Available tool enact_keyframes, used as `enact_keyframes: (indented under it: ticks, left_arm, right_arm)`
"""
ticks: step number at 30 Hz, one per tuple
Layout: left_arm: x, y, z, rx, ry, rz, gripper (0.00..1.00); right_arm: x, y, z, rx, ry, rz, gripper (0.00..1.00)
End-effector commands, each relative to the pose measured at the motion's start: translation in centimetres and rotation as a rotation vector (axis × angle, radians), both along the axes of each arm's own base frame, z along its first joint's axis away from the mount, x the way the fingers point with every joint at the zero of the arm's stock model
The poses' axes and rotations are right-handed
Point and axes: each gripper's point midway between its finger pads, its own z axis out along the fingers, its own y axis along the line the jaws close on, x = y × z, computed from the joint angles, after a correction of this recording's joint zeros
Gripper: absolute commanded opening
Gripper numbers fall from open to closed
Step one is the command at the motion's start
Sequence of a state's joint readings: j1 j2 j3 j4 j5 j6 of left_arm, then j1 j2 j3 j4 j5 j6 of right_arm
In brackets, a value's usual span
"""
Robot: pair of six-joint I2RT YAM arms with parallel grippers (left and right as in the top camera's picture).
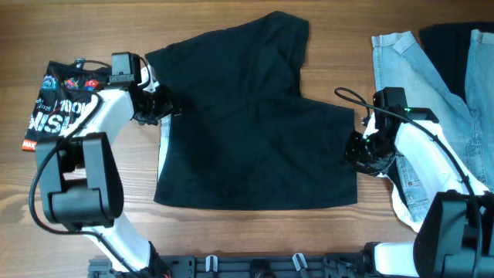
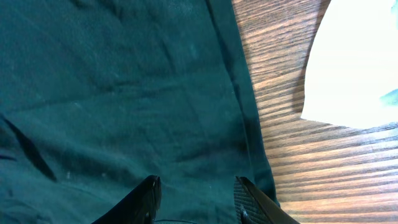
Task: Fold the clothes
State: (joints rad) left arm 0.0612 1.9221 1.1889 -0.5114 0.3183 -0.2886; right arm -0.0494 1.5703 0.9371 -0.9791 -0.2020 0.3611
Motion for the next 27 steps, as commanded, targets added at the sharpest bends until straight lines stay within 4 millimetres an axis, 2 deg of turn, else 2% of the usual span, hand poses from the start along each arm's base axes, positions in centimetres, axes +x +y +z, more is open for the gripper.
enact_keyframes:
  ticks: [1, 4, 8, 11, 12, 14, 17, 21, 27]
  left_arm:
    - [-0.5, -1.4, -1.6, -0.049, 0.037, -0.051, 0.48]
    - [-0.7, -2.3, -2.3, -0.049, 0.052, -0.07, 0.45]
    - [-0.6, -3.3, -2.1, -0.061, 0.044, -0.094, 0.39]
    - [-0.6, -3.3, -2.1, -0.063, 0.043, -0.095, 0.35]
    - [-0.6, -3.3, -2.1, -0.063, 0.04, -0.096, 0.27]
    - [-0.4, -3.3, -2.0, -0.063, 0.034, -0.095, 0.23]
    - [-0.1, -3.3, -1.9, -0.061, 0.021, -0.095, 0.04]
    - [0.0, -3.3, -1.8, -0.061, 0.011, -0.095, 0.04]
    - [0.3, -3.3, 0.5, -0.049, -0.042, -0.12, 0.04]
  right_arm:
    - [0.1, 0.1, 0.3, 0.014, -0.013, 0.013, 0.43]
    - [0.0, 0.1, 0.3, 0.013, -0.011, 0.014, 0.43]
    - [0.0, 0.1, 0.3, 0.014, -0.01, 0.014, 0.43]
    - [-0.1, 0.1, 0.3, 0.014, -0.009, 0.016, 0.43]
    - [-0.1, 0.1, 0.3, 0.014, -0.009, 0.015, 0.43]
    - [-0.1, 0.1, 0.3, 0.014, -0.009, 0.015, 0.43]
    - [-0.1, 0.1, 0.3, 0.014, -0.009, 0.015, 0.43]
    - [-0.1, 0.1, 0.3, 0.013, -0.009, 0.015, 0.43]
    - [0.0, 0.1, 0.3, 0.013, -0.01, 0.015, 0.43]
